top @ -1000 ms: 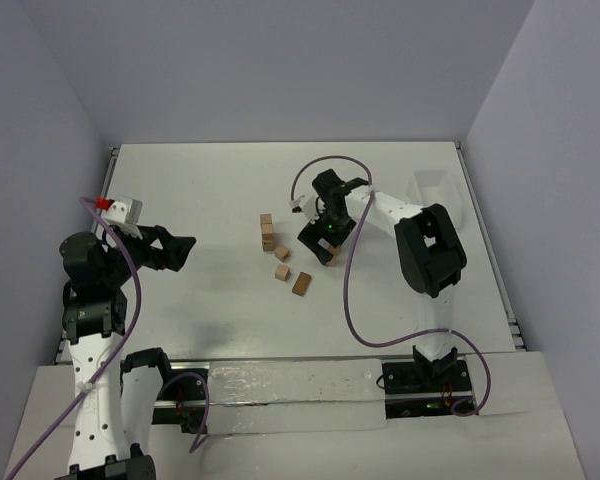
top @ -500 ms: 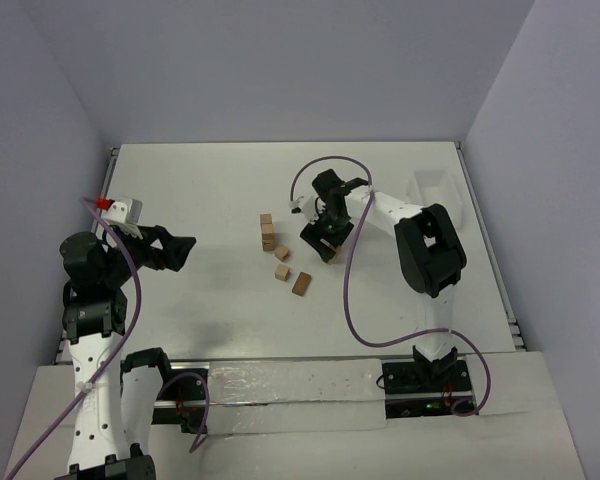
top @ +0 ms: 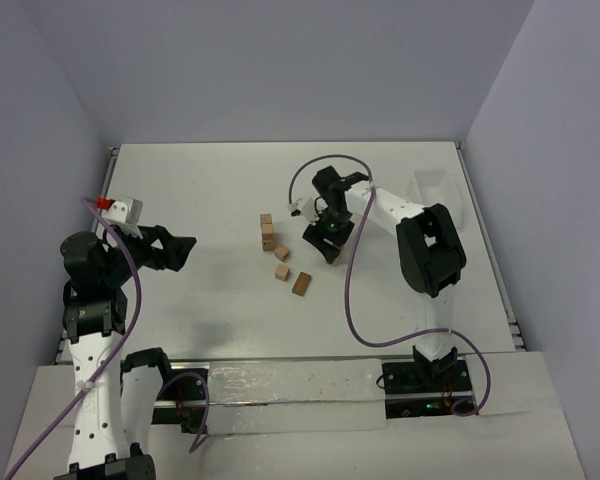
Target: Build the wood block tower
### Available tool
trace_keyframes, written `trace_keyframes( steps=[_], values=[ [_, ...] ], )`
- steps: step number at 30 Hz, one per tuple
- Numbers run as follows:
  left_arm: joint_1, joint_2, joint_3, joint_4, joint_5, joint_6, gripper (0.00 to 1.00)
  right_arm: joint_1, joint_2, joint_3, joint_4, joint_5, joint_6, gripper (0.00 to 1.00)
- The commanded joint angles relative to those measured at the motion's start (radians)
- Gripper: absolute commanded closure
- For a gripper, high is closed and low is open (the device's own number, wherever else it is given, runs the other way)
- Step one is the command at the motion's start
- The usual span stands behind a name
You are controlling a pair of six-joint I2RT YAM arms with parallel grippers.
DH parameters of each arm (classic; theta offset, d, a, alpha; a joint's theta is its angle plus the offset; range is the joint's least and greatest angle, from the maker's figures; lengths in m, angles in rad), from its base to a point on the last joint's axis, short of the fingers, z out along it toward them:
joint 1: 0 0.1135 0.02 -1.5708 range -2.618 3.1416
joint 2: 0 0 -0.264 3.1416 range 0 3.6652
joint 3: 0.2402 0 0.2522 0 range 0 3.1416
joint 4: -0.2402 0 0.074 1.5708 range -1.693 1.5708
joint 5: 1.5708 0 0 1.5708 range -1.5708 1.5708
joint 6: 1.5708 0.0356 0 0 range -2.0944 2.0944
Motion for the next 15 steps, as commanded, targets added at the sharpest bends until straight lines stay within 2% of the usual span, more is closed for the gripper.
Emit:
trace_keyframes(
  steps=[1,4,7,15],
  values=[
    [0.007,-0.002,0.01,0.027,0.069,0.022,0.01,0.007,-0.04,0.183,-0.208,-0.018,-0.189,0.89],
    [0.007,0.011,0.019,0.007,0.115,0.029,0.01,0.008,0.006,0.326,-0.335,-0.022,-0.273,0.99],
    [0.007,0.022,0.027,-0.004,0.144,0.033,0.01,0.024,0.059,0.507,-0.465,-0.024,-0.372,1.0],
    [0.007,0.044,0.051,-0.002,0.154,0.01,0.01,0.102,0.128,0.668,-0.443,0.026,-0.51,1.0]
  ],
)
